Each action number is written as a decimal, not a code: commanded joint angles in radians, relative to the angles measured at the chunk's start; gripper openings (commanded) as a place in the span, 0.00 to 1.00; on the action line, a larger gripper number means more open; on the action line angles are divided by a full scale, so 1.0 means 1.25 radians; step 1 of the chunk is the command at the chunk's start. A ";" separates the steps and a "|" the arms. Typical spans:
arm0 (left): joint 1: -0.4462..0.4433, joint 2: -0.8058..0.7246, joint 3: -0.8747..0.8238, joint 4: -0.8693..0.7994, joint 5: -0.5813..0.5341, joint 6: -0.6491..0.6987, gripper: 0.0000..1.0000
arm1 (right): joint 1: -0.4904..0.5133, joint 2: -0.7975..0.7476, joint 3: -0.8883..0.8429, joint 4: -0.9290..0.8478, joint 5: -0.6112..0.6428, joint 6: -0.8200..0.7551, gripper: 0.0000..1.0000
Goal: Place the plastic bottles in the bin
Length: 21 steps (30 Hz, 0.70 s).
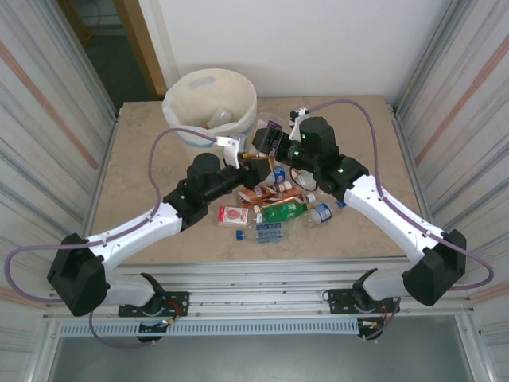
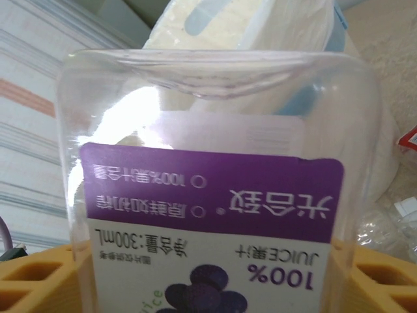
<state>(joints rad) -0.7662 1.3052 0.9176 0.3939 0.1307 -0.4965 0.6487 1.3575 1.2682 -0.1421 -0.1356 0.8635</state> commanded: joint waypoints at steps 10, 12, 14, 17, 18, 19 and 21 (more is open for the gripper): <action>-0.003 -0.068 0.052 -0.168 -0.103 0.118 0.14 | -0.021 -0.085 0.063 -0.096 0.087 -0.073 0.98; -0.001 -0.080 0.083 -0.226 -0.127 0.173 0.14 | -0.042 -0.118 0.056 -0.114 0.098 -0.085 0.98; 0.012 -0.088 0.123 -0.290 -0.145 0.227 0.14 | -0.064 -0.156 0.046 -0.136 0.118 -0.094 0.98; 0.050 -0.087 0.197 -0.378 -0.145 0.298 0.14 | -0.092 -0.216 0.022 -0.186 0.164 -0.117 0.98; 0.067 -0.083 0.226 -0.407 -0.141 0.321 0.14 | -0.100 -0.238 0.013 -0.206 0.182 -0.124 0.98; 0.086 -0.075 0.257 -0.440 -0.128 0.342 0.14 | -0.109 -0.260 0.002 -0.225 0.203 -0.132 0.98; 0.126 -0.052 0.322 -0.503 -0.109 0.378 0.14 | -0.122 -0.301 -0.014 -0.270 0.253 -0.148 0.98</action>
<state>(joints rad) -0.6609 1.2491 1.2079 -0.0994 -0.0078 -0.1558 0.5140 1.0454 1.2846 -0.3622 0.0669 0.7403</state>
